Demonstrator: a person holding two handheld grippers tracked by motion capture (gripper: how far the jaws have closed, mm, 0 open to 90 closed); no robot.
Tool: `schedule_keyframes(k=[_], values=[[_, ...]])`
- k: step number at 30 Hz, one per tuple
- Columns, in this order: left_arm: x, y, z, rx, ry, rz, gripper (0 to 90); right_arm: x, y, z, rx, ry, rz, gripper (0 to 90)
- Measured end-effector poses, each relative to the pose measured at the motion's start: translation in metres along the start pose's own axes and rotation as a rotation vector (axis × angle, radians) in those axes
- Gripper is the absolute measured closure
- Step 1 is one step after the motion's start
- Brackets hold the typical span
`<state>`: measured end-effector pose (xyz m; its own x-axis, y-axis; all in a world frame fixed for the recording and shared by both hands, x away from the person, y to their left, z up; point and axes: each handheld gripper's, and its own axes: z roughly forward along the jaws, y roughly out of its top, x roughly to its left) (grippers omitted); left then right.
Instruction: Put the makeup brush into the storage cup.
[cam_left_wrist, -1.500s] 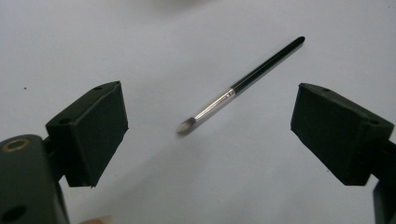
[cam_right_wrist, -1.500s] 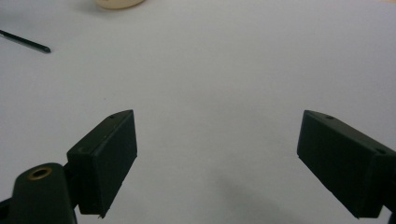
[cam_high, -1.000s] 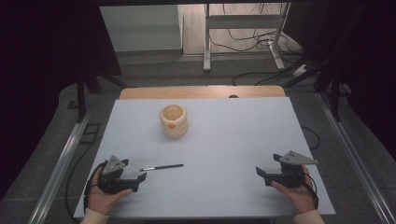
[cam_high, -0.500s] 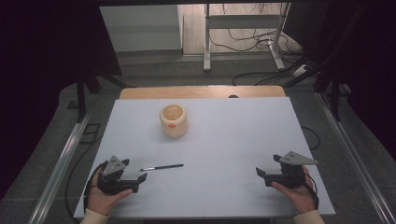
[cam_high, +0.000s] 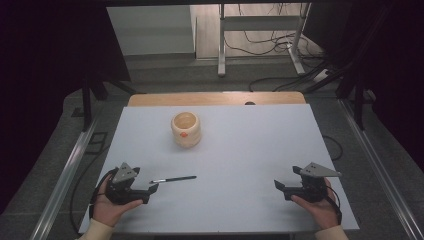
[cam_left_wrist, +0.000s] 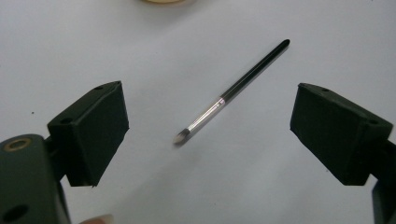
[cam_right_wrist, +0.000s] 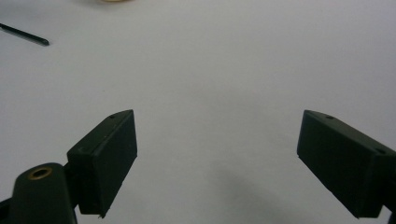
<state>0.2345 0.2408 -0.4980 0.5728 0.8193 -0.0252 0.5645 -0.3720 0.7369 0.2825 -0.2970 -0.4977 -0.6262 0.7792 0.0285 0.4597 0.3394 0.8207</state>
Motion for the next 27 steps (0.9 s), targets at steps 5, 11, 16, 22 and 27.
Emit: schedule_keyframes(k=[5, 11, 16, 22, 27], values=[[0.000, 0.011, -0.006, 0.014, -0.006, 0.044, 12.0, 0.001, 0.000, 0.001, 0.004, -0.001, -0.001, 12.3], [0.000, 0.024, -0.008, 0.032, -0.023, 0.102, 12.2, 0.001, 0.000, 0.001, 0.005, -0.004, -0.003, 12.3], [0.001, 0.031, -0.006, 0.041, -0.031, 0.125, 13.5, 0.001, -0.001, 0.001, 0.009, -0.004, -0.002, 12.3], [0.005, 0.040, -0.004, 0.052, -0.054, 0.143, 13.4, 0.001, -0.001, 0.001, 0.012, -0.005, -0.003, 12.3], [0.008, 0.047, -0.003, 0.070, -0.068, 0.167, 13.3, 0.001, -0.001, 0.002, 0.014, -0.004, -0.004, 12.3]])
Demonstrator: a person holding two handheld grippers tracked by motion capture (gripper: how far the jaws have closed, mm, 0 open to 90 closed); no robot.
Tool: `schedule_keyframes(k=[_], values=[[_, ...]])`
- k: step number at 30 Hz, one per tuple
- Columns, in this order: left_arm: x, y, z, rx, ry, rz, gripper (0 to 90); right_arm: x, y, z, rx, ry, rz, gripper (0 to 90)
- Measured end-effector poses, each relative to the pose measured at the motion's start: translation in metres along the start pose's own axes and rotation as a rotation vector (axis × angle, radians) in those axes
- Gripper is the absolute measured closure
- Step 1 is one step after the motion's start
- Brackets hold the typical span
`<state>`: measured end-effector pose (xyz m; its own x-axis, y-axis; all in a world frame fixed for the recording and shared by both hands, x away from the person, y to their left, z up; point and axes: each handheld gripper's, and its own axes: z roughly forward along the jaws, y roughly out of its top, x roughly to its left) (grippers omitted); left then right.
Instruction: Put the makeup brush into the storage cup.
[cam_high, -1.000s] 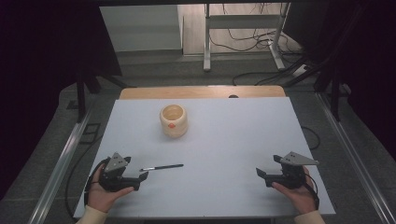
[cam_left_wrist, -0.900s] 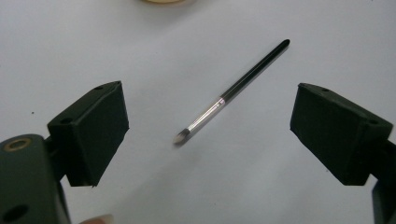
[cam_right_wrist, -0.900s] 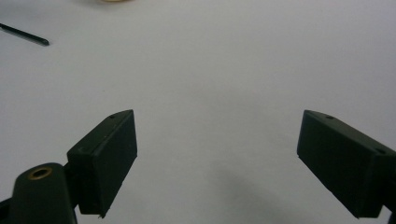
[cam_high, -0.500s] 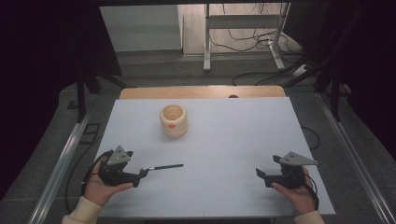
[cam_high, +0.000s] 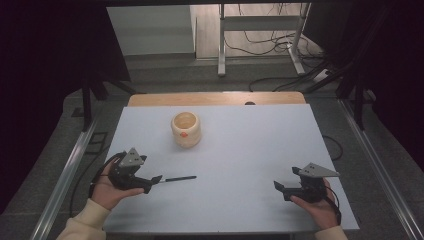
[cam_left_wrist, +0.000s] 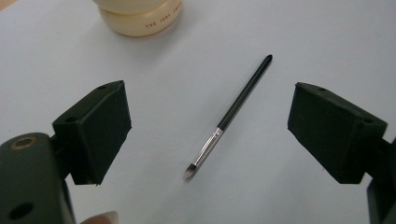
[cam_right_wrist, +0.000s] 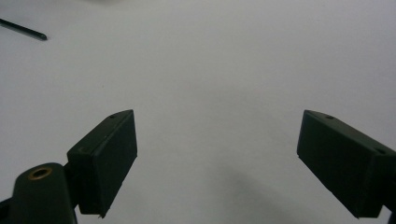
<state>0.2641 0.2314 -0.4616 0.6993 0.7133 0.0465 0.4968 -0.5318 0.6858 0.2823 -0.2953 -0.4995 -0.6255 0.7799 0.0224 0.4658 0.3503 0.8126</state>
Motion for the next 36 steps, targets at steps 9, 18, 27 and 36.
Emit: schedule_keyframes(k=[9, 18, 27, 36], values=[[0.010, 0.008, 0.006, 0.034, -0.046, 0.028, 12.6, 0.000, 0.000, 0.001, 0.006, 0.002, -0.002, 12.3], [0.018, 0.011, 0.015, 0.065, -0.090, 0.039, 12.7, 0.001, -0.001, 0.002, 0.012, 0.007, -0.005, 12.3], [0.021, 0.012, 0.027, 0.107, -0.130, 0.058, 13.0, 0.002, -0.001, 0.003, 0.015, 0.008, -0.002, 12.3], [0.022, 0.014, 0.039, 0.146, -0.158, 0.087, 14.7, 0.002, -0.002, 0.004, 0.020, 0.007, -0.005, 12.3]])
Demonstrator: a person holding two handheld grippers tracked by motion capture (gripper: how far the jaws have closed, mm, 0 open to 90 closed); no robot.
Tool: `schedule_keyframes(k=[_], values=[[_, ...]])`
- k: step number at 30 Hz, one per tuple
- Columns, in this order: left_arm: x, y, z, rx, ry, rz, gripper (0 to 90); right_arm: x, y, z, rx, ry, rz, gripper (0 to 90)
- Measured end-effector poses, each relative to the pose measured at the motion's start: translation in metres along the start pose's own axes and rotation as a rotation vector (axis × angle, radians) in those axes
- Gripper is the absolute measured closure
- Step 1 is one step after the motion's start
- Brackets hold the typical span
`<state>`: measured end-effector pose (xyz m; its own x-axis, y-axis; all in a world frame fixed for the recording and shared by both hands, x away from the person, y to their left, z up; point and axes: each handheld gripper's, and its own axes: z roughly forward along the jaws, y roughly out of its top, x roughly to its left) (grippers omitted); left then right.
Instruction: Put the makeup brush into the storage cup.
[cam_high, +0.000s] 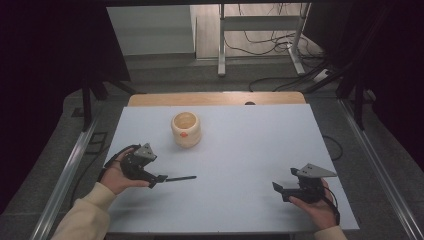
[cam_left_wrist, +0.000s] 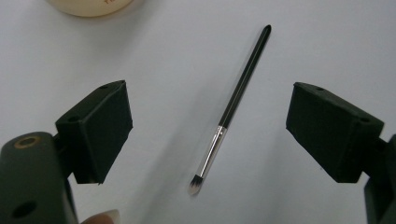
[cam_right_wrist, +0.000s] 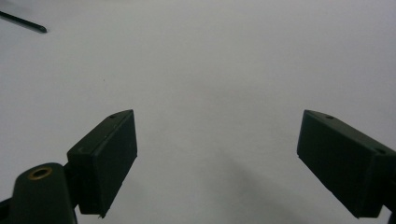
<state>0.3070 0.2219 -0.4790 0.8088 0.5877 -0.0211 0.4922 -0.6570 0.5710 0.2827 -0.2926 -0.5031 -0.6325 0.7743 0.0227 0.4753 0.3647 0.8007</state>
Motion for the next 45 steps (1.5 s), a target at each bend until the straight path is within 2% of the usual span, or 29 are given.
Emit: schedule_keyframes(k=[5, 8, 11, 20, 23, 34, 40, 45], values=[[-0.002, 0.002, 0.006, 0.025, -0.019, 0.021, 14.9, 0.000, 0.000, 0.000, 0.003, 0.002, -0.001, 12.3], [-0.004, 0.003, 0.012, 0.047, -0.035, 0.058, 14.9, 0.000, 0.000, 0.001, 0.004, 0.001, -0.003, 12.3], [-0.006, 0.004, 0.015, 0.075, -0.038, 0.076, 14.7, 0.000, 0.000, 0.001, 0.005, 0.002, -0.003, 12.3], [-0.005, 0.007, 0.031, 0.148, -0.059, 0.101, 15.5, 0.001, -0.001, 0.002, 0.009, 0.006, -0.005, 12.3], [-0.004, 0.006, 0.034, 0.153, -0.057, 0.109, 17.2, 0.000, -0.001, 0.001, 0.009, 0.005, -0.005, 12.3], [0.000, 0.003, 0.042, 0.183, -0.096, 0.112, 24.4, 0.000, -0.001, 0.002, 0.012, 0.007, -0.008, 12.4], [0.004, 0.001, 0.049, 0.205, -0.122, 0.108, 33.7, 0.000, -0.001, 0.002, 0.012, 0.006, -0.008, 12.4], [0.007, -0.001, 0.049, 0.193, -0.124, 0.101, 39.3, 0.000, -0.001, 0.002, 0.011, 0.006, -0.009, 12.4]])
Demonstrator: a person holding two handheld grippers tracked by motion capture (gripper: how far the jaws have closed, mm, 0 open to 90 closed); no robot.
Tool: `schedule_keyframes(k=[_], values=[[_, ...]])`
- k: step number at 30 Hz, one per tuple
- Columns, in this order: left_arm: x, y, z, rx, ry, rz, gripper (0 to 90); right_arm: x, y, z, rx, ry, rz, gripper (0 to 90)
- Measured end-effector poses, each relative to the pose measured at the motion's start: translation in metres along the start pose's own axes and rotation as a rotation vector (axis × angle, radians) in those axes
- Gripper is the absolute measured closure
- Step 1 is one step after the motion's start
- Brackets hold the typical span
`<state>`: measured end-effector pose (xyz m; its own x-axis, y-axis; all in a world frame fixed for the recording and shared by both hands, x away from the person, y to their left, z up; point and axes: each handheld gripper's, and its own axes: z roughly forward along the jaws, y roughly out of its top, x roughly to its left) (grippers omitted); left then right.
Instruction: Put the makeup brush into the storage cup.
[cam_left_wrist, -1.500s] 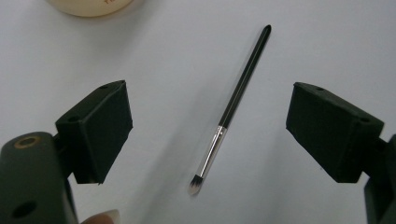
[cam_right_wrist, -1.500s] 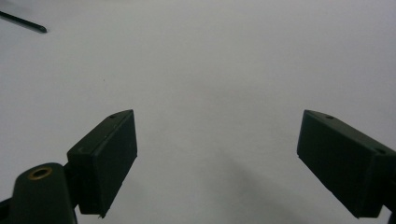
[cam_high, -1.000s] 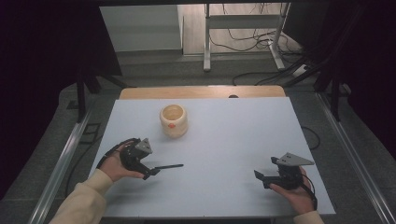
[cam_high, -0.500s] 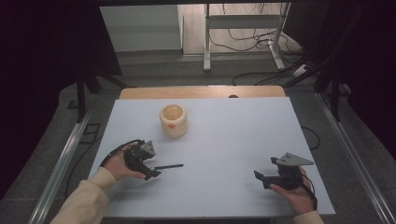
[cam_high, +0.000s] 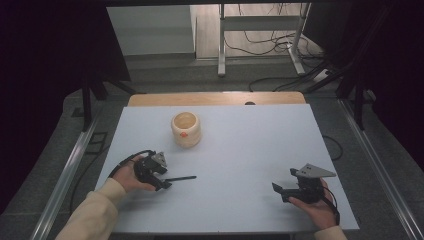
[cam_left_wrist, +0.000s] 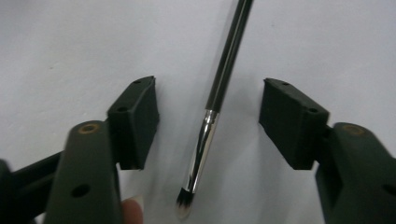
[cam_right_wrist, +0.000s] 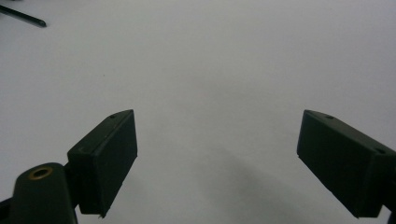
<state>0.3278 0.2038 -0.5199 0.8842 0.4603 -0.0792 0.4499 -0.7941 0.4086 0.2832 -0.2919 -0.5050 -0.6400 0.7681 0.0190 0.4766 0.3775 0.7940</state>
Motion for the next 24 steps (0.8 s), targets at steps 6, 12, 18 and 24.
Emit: schedule_keyframes(k=[6, 12, 18, 24], values=[[0.0003, -0.0032, -0.0008, -0.016, 0.022, 0.009, 49.0, 0.0004, 0.0000, 0.0002, 0.001, -0.001, -0.003, 12.4], [-0.0069, -0.0015, -0.0013, -0.001, 0.019, 0.052, 64.4, 0.0006, 0.0000, 0.0005, 0.002, -0.002, -0.003, 12.4], [-0.0071, 0.0014, -0.0014, 0.020, -0.003, 0.049, 73.1, 0.0028, 0.0013, -0.0005, -0.006, 0.004, 0.000, 12.4], [-0.0076, 0.0062, -0.0013, 0.052, -0.019, 0.054, 83.4, 0.0026, 0.0012, -0.0005, -0.006, 0.001, -0.001, 12.4]])
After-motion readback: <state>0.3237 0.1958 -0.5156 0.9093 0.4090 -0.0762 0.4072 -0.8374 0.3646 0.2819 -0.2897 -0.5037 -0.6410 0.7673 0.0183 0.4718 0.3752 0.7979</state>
